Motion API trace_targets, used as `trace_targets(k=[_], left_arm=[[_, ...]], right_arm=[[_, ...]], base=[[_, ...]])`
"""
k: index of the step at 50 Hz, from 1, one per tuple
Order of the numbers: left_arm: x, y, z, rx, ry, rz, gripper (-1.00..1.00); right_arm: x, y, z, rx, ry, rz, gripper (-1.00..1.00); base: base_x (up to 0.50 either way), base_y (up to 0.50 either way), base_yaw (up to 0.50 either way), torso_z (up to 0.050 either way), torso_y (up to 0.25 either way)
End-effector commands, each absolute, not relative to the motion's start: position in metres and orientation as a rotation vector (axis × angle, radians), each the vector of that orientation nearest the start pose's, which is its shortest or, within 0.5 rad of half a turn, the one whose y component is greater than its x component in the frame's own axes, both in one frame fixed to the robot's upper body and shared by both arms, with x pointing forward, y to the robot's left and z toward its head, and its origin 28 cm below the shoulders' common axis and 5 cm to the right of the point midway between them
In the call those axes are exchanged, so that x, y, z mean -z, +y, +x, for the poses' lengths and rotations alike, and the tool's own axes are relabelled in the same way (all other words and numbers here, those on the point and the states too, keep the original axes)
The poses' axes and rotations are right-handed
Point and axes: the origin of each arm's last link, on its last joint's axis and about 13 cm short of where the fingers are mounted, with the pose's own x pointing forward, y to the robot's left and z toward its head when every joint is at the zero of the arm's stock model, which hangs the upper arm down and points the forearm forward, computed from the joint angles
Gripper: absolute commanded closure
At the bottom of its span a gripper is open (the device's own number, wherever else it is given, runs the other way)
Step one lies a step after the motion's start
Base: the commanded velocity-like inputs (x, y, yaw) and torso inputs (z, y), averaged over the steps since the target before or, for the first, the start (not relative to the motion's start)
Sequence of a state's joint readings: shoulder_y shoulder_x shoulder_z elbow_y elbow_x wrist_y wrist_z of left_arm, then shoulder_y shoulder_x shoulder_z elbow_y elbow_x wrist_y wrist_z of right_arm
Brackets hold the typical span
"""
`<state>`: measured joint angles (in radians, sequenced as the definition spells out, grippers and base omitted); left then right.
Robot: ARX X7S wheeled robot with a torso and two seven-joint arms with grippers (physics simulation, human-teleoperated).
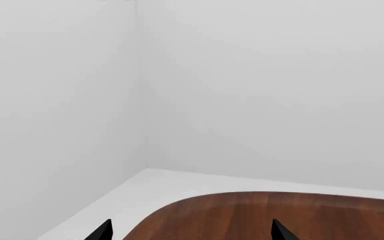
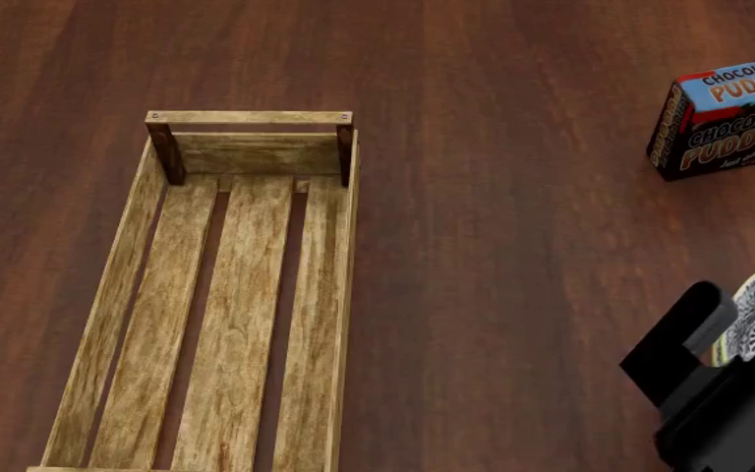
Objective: Stack the left bowl on the right bowl and place them in the tray.
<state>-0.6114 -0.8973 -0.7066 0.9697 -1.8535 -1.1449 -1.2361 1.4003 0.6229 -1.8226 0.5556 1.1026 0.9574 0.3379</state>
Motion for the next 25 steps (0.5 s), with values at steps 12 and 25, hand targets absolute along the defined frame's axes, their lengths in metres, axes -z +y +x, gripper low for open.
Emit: trace_targets(k=[12, 25], left_arm=[[-0.295, 0.287, 0.116, -0.337, -0.439, 0.022, -1.00], [-0.295, 0.288, 0.114, -0.331, -0.450, 0.007, -1.00]], right_arm=[[-0.190, -0.228, 0.303, 0.189, 0.909, -1.107, 1.00], [-0.239, -0.214, 0.302, 0.155, 0.813, -1.219, 1.00]], base=[[0.00, 0.00, 0.00, 0.000, 0.001], [0.00, 0.00, 0.00, 0.000, 0.001]])
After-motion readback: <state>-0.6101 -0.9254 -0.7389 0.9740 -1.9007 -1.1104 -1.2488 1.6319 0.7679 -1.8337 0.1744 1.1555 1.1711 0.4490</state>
